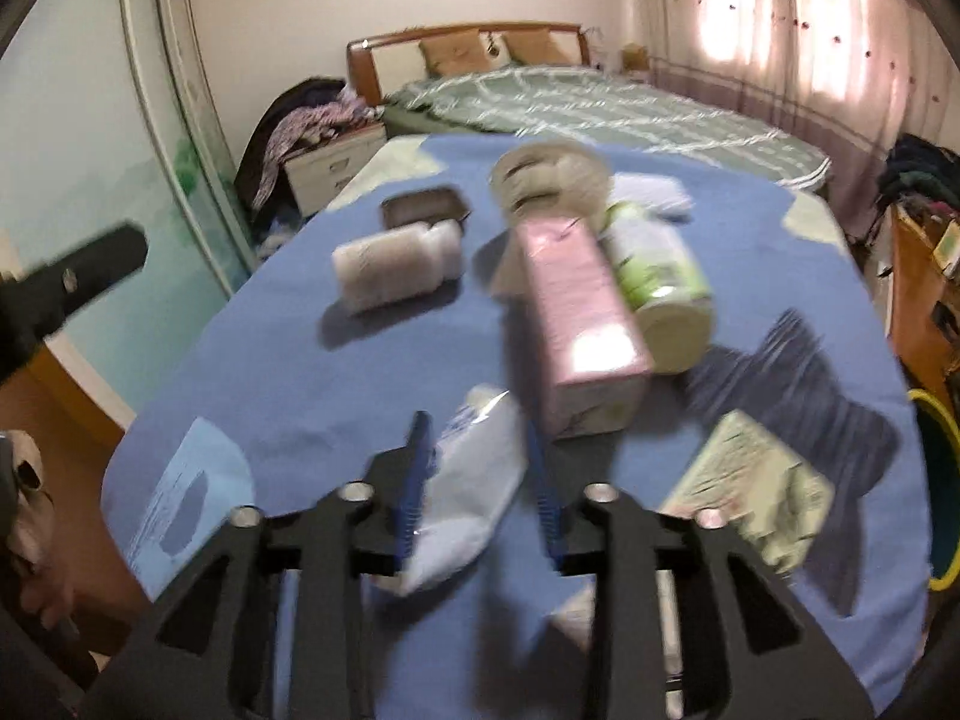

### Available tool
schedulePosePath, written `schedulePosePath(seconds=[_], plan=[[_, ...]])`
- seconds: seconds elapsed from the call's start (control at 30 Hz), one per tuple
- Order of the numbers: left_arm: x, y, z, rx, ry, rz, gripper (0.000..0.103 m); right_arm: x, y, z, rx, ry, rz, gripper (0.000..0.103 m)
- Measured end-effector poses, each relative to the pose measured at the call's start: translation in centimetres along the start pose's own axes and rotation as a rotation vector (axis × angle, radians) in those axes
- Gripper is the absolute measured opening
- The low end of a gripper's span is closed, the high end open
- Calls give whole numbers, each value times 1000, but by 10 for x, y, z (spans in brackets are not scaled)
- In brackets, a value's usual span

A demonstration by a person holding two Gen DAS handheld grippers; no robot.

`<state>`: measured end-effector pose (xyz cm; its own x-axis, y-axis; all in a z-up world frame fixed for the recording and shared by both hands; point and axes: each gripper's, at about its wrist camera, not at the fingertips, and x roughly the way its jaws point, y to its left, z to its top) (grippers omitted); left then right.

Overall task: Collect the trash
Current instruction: 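Grasp the white and blue toothpaste tube with the right tool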

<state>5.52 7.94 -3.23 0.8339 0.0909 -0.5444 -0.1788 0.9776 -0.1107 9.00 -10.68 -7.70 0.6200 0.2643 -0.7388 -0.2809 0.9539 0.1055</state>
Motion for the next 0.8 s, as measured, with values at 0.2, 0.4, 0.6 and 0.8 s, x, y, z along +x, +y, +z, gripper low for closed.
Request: schedulePosePath(seconds=[0.2,0.4,0.6,0.8], plan=[[-1,-1,-2,-1,2,-5,98,17,4,-6,11,50,-24,54],[2,2,-5,-7,13,-12,98,31,6,-11,12,92,-27,53],[1,2,-6,-7,14,-12,98,28,9,-13,2,68,-6,32],[2,-2,-7,0,17,-15,98,14,4,-7,18,17,9,5]])
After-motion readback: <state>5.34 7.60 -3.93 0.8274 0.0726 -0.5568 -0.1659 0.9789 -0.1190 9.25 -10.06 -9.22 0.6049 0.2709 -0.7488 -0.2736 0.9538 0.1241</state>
